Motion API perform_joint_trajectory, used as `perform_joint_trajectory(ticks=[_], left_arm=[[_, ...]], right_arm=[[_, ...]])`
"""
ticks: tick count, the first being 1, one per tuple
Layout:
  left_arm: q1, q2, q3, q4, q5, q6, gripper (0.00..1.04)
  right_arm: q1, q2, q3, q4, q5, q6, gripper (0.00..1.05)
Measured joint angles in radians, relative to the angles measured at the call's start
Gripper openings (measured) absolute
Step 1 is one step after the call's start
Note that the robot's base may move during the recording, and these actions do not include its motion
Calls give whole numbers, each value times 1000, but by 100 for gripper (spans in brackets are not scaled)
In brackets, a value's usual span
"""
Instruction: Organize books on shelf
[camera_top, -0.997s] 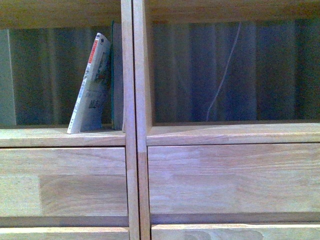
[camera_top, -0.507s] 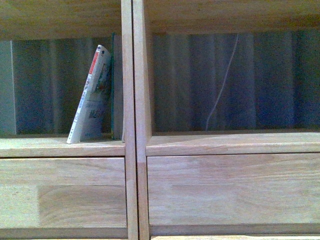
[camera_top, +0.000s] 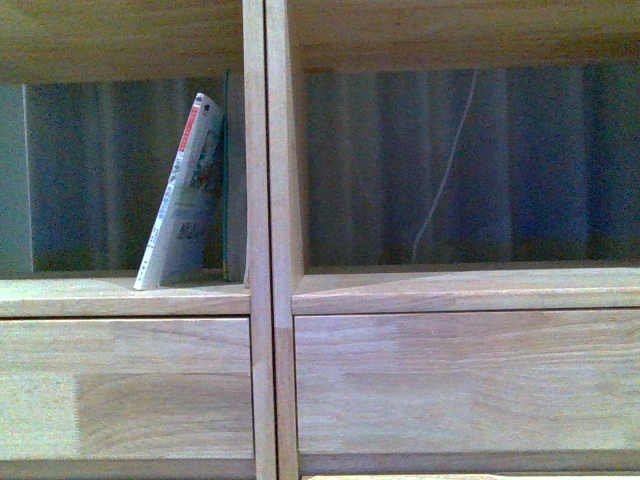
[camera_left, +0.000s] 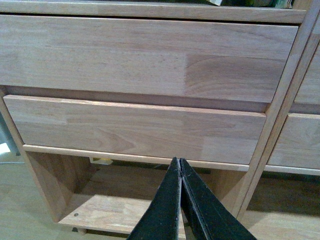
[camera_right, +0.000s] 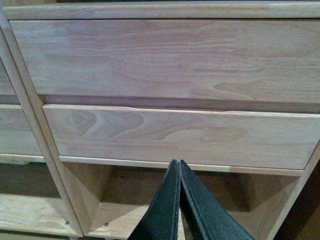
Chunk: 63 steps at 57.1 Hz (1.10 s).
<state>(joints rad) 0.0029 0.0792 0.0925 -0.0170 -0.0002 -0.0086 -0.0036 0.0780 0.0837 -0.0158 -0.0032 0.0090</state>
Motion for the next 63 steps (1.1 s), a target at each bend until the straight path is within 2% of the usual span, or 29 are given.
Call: perform_joint_trajectory(ticks=[25, 54, 57, 63], left_arm=[[0, -69, -80, 11, 2, 0, 3], [0, -74, -80, 12, 0, 1, 3], [0, -74, -80, 12, 0, 0, 5], [0, -74, -80, 12, 0, 0, 25]], right_arm=[[0, -67, -69, 12, 2, -3, 3], [0, -72, -69, 12, 1, -3, 3], [0, -72, -69, 12, 1, -5, 9], [0, -72, -69, 12, 1, -5, 28]])
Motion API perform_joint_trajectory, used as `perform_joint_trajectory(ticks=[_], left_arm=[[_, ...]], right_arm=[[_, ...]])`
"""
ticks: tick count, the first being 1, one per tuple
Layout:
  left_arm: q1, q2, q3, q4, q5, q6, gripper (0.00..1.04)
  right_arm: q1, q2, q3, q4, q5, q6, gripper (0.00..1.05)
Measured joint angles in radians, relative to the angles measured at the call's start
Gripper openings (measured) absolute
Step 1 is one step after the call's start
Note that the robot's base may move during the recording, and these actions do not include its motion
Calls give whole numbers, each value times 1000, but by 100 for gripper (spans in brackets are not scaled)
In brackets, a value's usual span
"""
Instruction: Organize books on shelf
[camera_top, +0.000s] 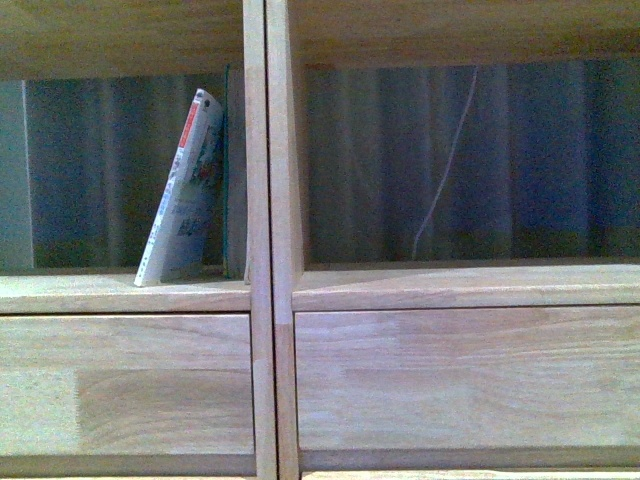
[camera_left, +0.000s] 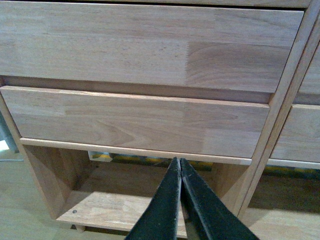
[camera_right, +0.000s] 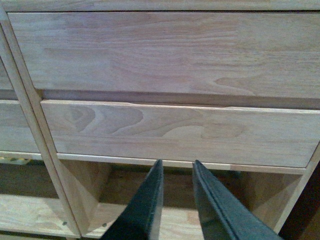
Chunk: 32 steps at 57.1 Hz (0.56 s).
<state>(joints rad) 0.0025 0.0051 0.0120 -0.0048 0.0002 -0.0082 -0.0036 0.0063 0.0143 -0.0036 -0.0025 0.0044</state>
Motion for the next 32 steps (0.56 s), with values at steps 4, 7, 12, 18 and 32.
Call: perform_joint_trajectory(ticks=[4, 7, 12, 18, 32], left_arm=[[0, 0, 0, 0, 0, 0, 37], [0, 0, 0, 0, 0, 0, 46], [0, 0, 0, 0, 0, 0, 60], [0, 0, 0, 0, 0, 0, 78], [0, 0, 0, 0, 0, 2, 97]], right_arm=[[0, 0, 0, 0, 0, 0, 40], [0, 0, 0, 0, 0, 0, 48], [0, 0, 0, 0, 0, 0, 62], [0, 0, 0, 0, 0, 0, 79], [0, 0, 0, 0, 0, 0, 98]])
